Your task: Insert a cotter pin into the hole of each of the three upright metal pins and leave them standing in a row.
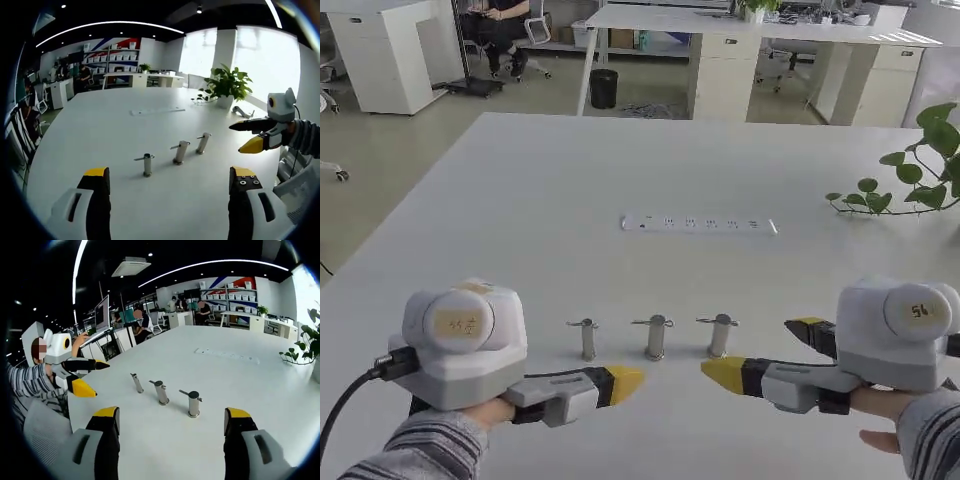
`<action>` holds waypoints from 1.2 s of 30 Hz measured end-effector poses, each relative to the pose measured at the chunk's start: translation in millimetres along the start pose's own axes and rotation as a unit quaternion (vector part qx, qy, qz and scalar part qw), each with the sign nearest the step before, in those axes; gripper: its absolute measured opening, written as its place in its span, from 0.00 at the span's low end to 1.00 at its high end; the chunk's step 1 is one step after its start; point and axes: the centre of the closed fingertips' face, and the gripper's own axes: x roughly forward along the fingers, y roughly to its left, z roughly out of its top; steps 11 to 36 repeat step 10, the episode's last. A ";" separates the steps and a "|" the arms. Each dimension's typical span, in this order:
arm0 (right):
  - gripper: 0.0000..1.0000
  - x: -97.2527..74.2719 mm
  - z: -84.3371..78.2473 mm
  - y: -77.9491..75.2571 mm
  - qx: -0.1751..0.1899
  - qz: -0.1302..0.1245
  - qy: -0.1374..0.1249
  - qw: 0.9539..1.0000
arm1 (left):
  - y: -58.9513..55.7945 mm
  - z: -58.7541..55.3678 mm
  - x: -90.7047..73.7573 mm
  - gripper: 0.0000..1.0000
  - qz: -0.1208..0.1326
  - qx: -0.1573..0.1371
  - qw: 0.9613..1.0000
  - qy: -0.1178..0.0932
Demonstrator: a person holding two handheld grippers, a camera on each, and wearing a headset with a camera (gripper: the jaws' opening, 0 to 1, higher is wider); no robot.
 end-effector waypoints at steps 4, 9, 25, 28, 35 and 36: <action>0.86 -0.2 1.1 3.6 -0.014 0.004 -0.009 1.000 | -1.1 0.5 1.2 0.99 -0.001 0.002 1.000 -0.004; 0.86 1.5 1.6 5.2 -0.027 0.004 -0.005 1.000 | -1.8 -0.3 3.3 0.99 -0.005 0.006 1.000 -0.002; 0.86 2.0 1.5 5.0 -0.027 0.004 -0.004 1.000 | -1.8 -0.8 3.4 0.99 -0.005 0.007 1.000 0.000; 0.86 2.0 1.5 5.0 -0.027 0.004 -0.004 1.000 | -1.8 -0.8 3.4 0.99 -0.005 0.007 1.000 0.000; 0.86 2.0 1.5 5.0 -0.027 0.004 -0.004 1.000 | -1.8 -0.8 3.4 0.99 -0.005 0.007 1.000 0.000; 0.86 2.0 1.5 5.0 -0.027 0.004 -0.004 1.000 | -1.8 -0.8 3.4 0.99 -0.005 0.007 1.000 0.000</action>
